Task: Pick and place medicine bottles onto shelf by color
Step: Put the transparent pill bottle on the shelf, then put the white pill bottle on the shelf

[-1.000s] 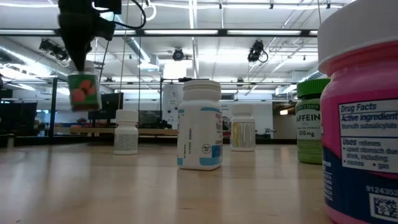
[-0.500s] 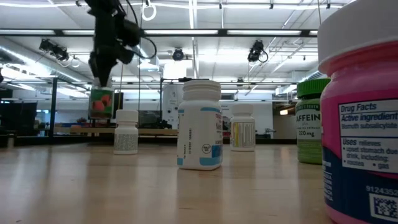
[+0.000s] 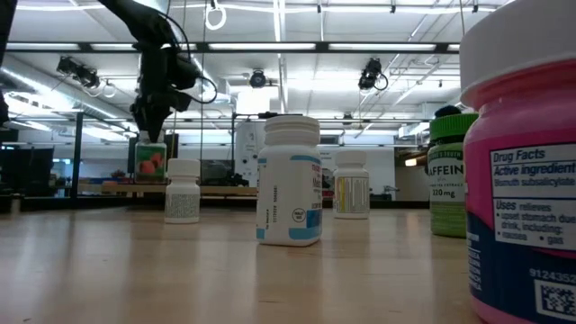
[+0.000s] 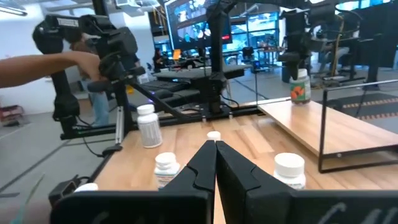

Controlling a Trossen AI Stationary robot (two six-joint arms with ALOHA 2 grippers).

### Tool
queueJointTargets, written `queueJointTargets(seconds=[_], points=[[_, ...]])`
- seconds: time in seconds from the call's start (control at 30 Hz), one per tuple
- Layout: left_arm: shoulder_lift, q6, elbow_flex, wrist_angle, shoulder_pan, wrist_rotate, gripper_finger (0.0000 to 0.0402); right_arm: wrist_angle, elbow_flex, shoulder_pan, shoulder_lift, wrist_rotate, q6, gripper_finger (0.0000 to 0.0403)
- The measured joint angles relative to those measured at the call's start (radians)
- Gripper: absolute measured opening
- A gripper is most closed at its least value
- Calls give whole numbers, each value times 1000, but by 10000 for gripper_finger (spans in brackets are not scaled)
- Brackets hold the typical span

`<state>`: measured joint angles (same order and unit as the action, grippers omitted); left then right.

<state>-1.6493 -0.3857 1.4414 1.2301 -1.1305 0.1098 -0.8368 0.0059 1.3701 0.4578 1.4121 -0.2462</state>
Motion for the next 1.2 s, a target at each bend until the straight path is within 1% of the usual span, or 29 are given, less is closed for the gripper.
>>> queueJointTargets(seconds=[0.17,0.27,0.43,0.53,0.83,0.9,1.03,1.13,1.2], points=[[0,27,0,-33,-21,-3,248,0,0,-5,0,34,-16,18],[0,80,0,-61,-18,-10,259,0,0,-18,0,34,-21,18],[0,94,0,-77,-21,-5,272,0,0,-39,0,34,-19,18],[0,113,0,-80,-28,-6,272,0,0,-46,0,34,-17,18],[-1,109,1,-115,-30,1,268,0,0,-47,0,34,-16,18],[-1,113,20,-107,-30,6,271,0,0,-47,0,34,-16,18],[0,147,101,-87,-24,10,271,0,0,-47,0,33,-15,18],[0,170,169,-29,-12,11,271,0,0,-47,0,33,-15,18],[0,181,218,37,1,10,272,0,0,-47,0,33,-9,18]])
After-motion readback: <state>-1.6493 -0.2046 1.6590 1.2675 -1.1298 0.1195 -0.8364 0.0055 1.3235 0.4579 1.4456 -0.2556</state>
